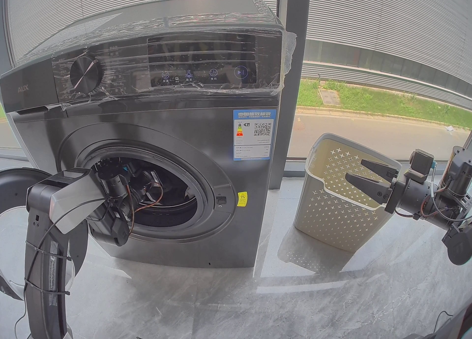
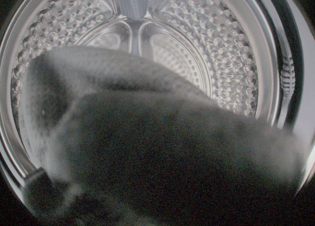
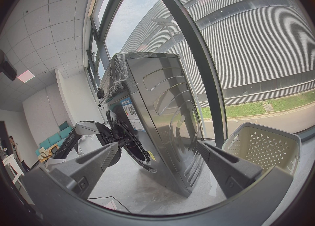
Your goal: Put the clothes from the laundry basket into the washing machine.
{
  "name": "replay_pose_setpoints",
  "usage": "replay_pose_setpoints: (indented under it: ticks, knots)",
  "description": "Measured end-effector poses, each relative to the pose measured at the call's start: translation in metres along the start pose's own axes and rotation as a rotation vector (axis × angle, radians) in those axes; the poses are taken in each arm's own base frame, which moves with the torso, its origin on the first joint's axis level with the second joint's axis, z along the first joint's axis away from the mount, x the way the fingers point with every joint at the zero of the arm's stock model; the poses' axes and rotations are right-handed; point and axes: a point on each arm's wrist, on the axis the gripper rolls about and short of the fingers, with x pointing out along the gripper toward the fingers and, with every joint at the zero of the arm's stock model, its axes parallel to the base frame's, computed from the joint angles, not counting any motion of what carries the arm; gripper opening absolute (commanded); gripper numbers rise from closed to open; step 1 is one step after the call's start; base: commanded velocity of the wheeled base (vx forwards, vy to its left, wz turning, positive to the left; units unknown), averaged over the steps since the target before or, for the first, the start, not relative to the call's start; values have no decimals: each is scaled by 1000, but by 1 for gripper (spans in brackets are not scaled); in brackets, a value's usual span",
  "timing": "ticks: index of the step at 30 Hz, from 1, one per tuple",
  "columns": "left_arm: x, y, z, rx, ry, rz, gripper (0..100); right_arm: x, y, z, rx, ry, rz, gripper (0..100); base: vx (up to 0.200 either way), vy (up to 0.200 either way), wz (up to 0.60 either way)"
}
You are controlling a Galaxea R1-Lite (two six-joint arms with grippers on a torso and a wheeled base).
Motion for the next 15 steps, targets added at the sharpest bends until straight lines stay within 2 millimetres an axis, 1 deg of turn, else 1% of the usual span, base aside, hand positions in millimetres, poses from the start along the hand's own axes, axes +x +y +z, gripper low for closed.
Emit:
replay_pose_setpoints:
  ticks: [4,5,15]
  knots:
    - [0,-1,0,-1,-5,-3,0,1,0,0,1,2,2,100,0,0,0]
    - [0,-1,1,-7,-7,-4,100,1,0,-1,1,2,2,100,0,0,0]
    - [3,-1,5,-15,-30,-7,100,1,0,-1,1,3,2,100,0,0,0]
